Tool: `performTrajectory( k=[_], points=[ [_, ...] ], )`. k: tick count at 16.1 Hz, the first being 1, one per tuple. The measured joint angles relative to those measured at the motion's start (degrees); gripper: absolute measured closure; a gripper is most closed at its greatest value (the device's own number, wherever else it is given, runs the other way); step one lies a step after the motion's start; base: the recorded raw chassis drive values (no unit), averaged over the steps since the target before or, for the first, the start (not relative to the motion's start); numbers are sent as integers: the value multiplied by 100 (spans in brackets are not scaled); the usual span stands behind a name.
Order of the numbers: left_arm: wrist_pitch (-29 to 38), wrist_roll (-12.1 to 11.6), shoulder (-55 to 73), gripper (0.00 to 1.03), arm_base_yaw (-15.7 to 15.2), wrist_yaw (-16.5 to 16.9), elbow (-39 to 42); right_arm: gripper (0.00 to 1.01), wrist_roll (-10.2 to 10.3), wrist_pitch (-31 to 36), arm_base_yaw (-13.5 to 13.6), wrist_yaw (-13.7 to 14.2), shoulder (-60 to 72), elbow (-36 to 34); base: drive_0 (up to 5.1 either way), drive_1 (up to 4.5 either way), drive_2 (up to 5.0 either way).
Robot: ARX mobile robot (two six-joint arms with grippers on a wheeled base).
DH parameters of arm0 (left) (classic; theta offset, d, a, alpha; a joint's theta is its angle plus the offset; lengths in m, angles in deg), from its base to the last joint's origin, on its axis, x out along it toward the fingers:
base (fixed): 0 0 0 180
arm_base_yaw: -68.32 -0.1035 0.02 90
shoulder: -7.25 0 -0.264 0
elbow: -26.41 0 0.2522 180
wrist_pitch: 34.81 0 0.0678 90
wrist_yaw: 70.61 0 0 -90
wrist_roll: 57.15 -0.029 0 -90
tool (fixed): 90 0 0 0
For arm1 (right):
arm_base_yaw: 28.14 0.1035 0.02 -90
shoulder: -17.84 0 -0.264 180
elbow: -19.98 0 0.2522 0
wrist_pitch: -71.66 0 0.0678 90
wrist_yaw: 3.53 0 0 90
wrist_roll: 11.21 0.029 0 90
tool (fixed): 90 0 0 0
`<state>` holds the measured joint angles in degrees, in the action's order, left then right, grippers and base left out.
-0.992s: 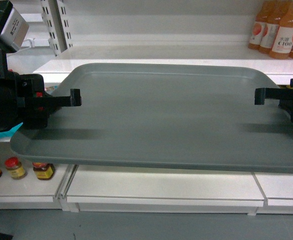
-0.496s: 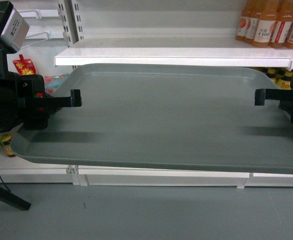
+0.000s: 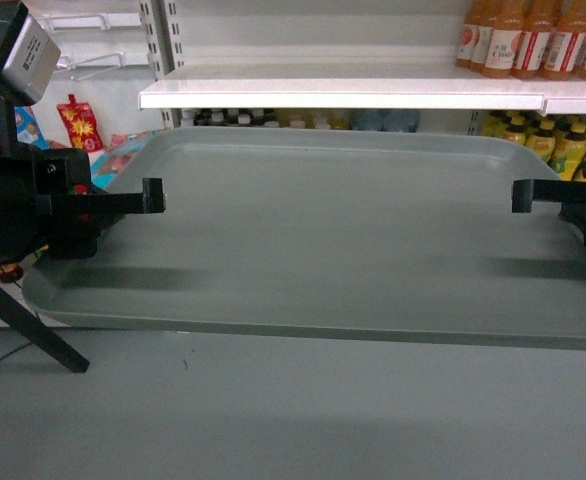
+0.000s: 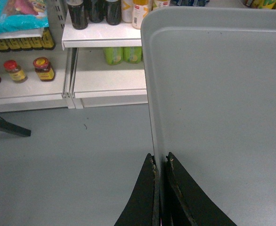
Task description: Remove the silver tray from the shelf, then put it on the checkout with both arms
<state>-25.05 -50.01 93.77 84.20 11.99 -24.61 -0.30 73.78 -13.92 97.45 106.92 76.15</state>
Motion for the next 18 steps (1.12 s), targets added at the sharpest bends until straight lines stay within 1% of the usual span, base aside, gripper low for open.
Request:
performTrajectory(
  k=[18],
  points=[
    [2,0,0,100,20,-7,2,99,-2,4,0,11,0,0,4,-413,421]
  ],
)
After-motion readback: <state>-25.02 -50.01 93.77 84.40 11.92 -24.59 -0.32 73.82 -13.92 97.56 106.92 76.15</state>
